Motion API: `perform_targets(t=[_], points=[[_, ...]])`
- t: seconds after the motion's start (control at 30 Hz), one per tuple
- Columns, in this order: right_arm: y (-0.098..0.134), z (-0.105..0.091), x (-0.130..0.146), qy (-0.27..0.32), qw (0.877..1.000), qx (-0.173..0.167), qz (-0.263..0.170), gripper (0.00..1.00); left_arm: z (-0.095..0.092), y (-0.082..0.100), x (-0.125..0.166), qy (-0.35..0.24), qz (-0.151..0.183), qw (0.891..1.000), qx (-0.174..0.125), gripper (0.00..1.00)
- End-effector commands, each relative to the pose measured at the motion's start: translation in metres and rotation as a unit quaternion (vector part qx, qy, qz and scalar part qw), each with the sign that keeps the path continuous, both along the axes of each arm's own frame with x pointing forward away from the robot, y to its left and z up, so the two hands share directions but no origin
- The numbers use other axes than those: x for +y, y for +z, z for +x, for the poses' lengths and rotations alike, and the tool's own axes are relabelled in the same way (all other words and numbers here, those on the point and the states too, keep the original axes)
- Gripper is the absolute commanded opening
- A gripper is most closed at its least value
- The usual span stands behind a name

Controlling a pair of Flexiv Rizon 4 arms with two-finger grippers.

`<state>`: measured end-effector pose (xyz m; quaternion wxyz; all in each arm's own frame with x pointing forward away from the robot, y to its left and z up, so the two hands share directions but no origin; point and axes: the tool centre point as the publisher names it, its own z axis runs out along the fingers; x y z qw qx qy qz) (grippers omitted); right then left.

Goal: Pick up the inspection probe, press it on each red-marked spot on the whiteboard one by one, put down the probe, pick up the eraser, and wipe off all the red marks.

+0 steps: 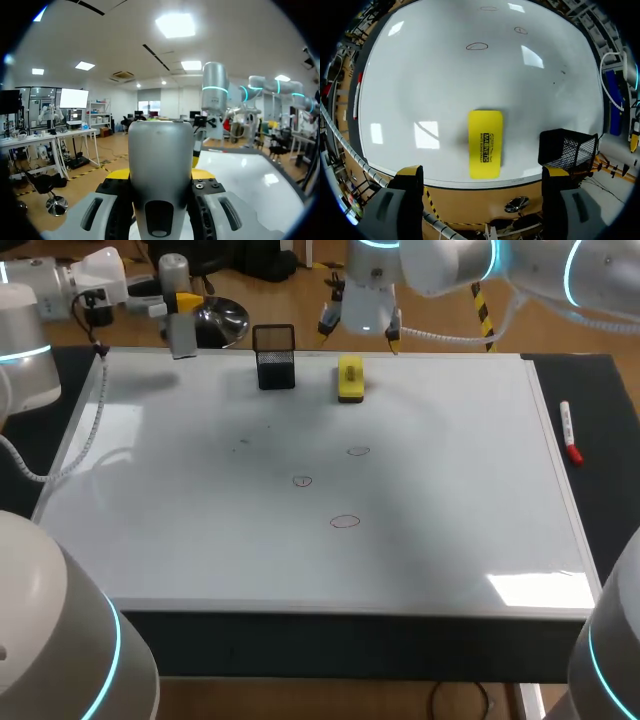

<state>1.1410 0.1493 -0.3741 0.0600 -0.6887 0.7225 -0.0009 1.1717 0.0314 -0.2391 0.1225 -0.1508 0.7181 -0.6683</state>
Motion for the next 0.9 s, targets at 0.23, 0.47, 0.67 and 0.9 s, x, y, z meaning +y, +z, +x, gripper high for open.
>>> perform_targets(t=[0.23, 0.47, 0.67, 0.9], points=[[-0.016, 0.011, -0.002, 0.037, 0.999, -0.002, -0.001, 1.00, -0.002, 0.002, -0.001, 0.003, 0.001, 1.000, -0.001, 0.00], [-0.029, 0.012, 0.006, 0.049, 0.999, 0.006, 0.002, 1.00, -0.002, 0.002, -0.001, 0.003, 0.001, 1.000, -0.001, 0.00], [-0.042, 0.010, 0.012, 0.061, 0.998, 0.015, 0.003, 1.00, -0.002, 0.002, -0.001, 0.003, 0.001, 1.000, -0.001, 0.00], [-0.049, 0.011, 0.013, 0.063, 0.998, 0.023, 0.006, 1.00, -0.002, 0.002, -0.001, 0.003, 0.001, 1.000, -0.001, 0.00]])
